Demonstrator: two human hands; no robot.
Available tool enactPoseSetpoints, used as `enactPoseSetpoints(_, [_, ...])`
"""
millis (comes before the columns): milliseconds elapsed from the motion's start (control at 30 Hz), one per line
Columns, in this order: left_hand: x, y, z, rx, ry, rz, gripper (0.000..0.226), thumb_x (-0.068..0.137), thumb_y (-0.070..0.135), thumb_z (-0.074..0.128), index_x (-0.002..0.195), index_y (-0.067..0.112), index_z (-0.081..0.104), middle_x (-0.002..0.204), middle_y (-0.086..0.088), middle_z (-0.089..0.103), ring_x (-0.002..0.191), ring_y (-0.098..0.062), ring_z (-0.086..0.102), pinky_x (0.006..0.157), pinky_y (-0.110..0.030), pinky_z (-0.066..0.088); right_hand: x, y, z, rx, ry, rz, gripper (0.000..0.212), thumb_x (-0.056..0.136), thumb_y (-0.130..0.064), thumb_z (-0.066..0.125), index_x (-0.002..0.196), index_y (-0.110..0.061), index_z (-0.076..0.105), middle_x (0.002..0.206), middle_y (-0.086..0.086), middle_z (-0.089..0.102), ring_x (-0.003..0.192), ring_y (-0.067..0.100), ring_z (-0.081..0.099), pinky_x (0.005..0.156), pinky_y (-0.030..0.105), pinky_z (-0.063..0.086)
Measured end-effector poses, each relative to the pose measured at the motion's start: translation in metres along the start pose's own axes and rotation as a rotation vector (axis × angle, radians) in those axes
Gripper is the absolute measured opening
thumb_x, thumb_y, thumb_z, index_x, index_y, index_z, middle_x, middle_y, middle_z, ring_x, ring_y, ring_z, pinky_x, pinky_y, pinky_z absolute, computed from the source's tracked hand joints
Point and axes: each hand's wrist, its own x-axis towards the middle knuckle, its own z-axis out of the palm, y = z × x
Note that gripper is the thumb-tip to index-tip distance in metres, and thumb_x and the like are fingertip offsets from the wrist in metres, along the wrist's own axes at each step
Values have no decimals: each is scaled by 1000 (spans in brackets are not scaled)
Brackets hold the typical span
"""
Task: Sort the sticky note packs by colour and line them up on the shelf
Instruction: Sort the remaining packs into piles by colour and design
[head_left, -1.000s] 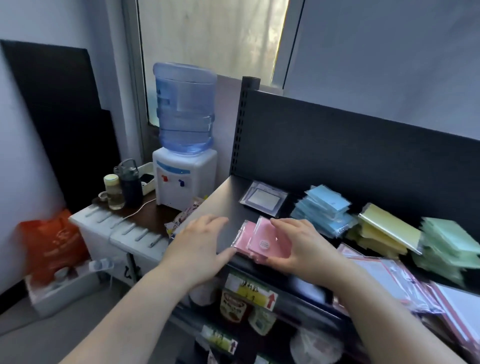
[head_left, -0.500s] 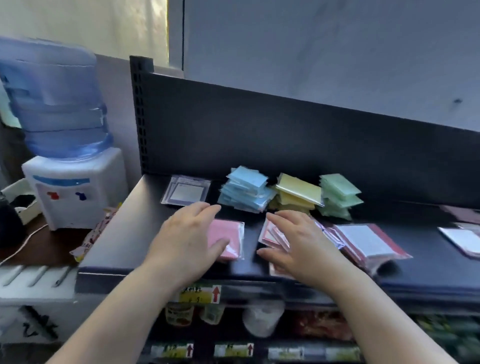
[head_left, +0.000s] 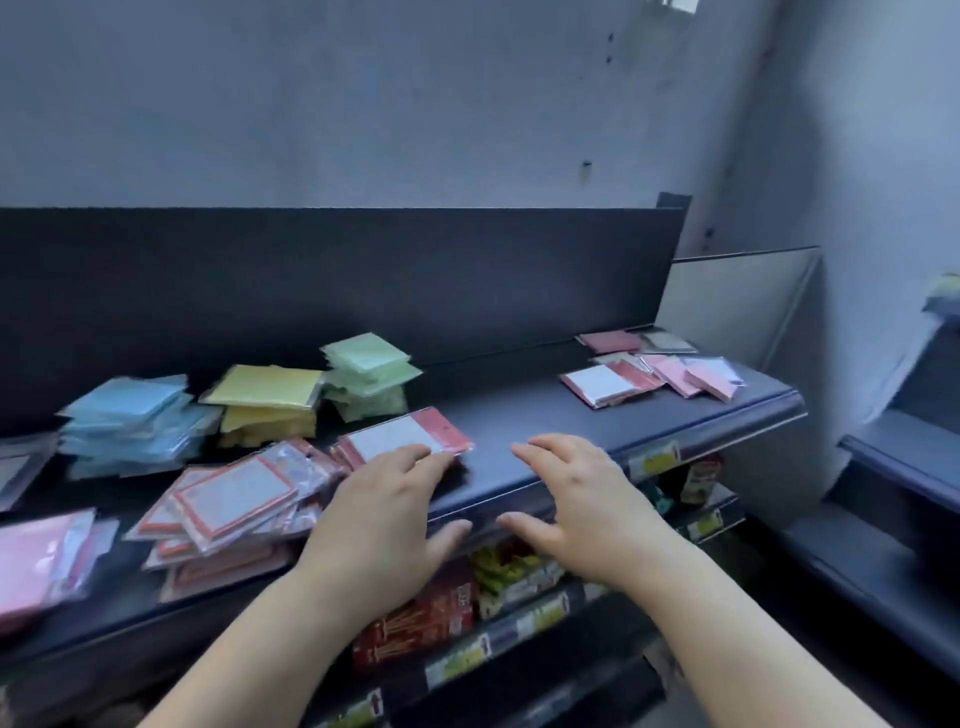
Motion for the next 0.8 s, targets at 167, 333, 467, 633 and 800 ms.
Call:
enactPoseSetpoints(167, [33,79,33,-21,-13,65,67,90,59,48,148,30,28,147,13,34,135,-10,33,108,-23,27,-32,84,-17,-11,-12,70,73,87,-62,49,148,-28,26,149,-6,29,138,14,21,117,31,17])
enactPoseSetpoints(333, [63,129,56,-25,-66,76,65,91,58,48,147,32,27,146,14,34,134,-10,34,106,-24,30,-47,142,-32,7,-10,104,72,88,-59,50,148,-29,25,150,-8,28,139,13,21,117,30,16])
enactPoseSetpoints(467, [97,147,70,-40,-108,54,67,90,57,50,148,32,27,147,14,34,135,-11,34,107,-27,32,-42,177,-35,19,-10,126,71,89,-59,49,149,-30,25,150,-8,28,139,12,21,117,29,16])
enactPoseSetpoints(633, [156,144,90,-31,-183,30,73,89,59,51,150,32,22,150,13,30,136,-13,32,106,-31,37,-17,219,-32,23,-26,182,71,90,-59,47,149,-30,23,150,-9,28,138,11,21,115,29,17])
enactPoseSetpoints(800, [224,137,111,-4,-303,15,80,86,61,53,151,32,15,157,4,19,143,-20,22,110,-37,34,18,261,-27,3,-54,257,71,90,-59,48,149,-29,24,150,-10,28,139,11,21,117,30,18])
